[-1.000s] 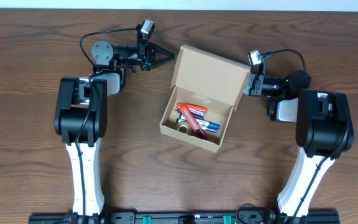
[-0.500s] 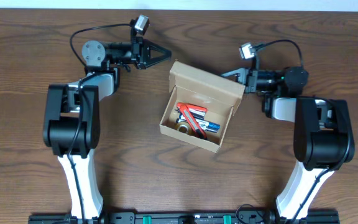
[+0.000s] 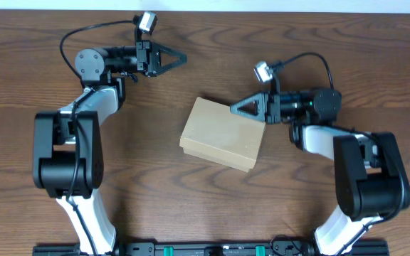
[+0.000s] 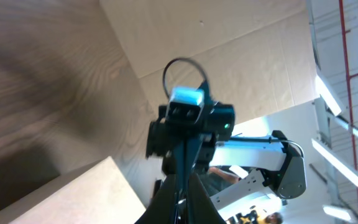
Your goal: Pack container
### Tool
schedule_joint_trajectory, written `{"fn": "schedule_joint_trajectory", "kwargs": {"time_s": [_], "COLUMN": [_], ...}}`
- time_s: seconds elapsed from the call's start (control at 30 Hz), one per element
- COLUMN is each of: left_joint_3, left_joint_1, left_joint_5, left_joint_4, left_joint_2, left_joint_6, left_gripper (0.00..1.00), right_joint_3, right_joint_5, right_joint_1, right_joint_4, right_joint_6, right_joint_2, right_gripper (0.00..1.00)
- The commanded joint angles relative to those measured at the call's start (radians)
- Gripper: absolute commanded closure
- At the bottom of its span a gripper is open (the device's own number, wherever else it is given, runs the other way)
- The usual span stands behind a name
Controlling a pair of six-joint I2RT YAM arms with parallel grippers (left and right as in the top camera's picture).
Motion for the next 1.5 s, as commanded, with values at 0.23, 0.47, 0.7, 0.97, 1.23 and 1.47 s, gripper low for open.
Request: {"fn": "schedule_joint_trajectory", "kwargs": {"time_s": [0.23,0.47,0.7,0.97,1.23,1.47], "left_joint_3": [0.000,0.010,0.102,0.332,0.499,0.561], "left_joint_1": [0.002,0.020,0.109,0.199,0.324,0.395], "left_joint_5": [0.014,0.014,0.014,0.007,-0.132,-0.389], "left_joint_4": [0.015,0.014,-0.145,-0.608,-0.951,-1.337], "left_joint_2": [-0.202,-0.374,-0.397,-0.394,-0.386,-0.386], "left_joint_6": [0.109,0.231,0.335,0.692,0.932,1.187], "left_gripper": [0.23,0.04,0.04,0.04,0.04,0.04], "right_joint_3": [0.047,0.340,0.470,0.536,0.537,0.548], "right_joint_5": [-0.011,-0.011,-0.010,0.146,0.364,0.609], "right_joint_1": [-0.004,-0.119,-0.245,-0.371,-0.448,-0.481], "right_joint_4": [0.040,-0.006,-0.315,-0.642,-0.871,-1.028], "right_joint_6": [-0.100,-0.058,-0.260,-0.561,-0.725,-0.814], "right_joint_2": [-0.337,-0.468,-0.461,-0.460,-0.460,-0.461], "right_gripper": [0.72,0.41,0.26,0.01,0.01,0.01]}}
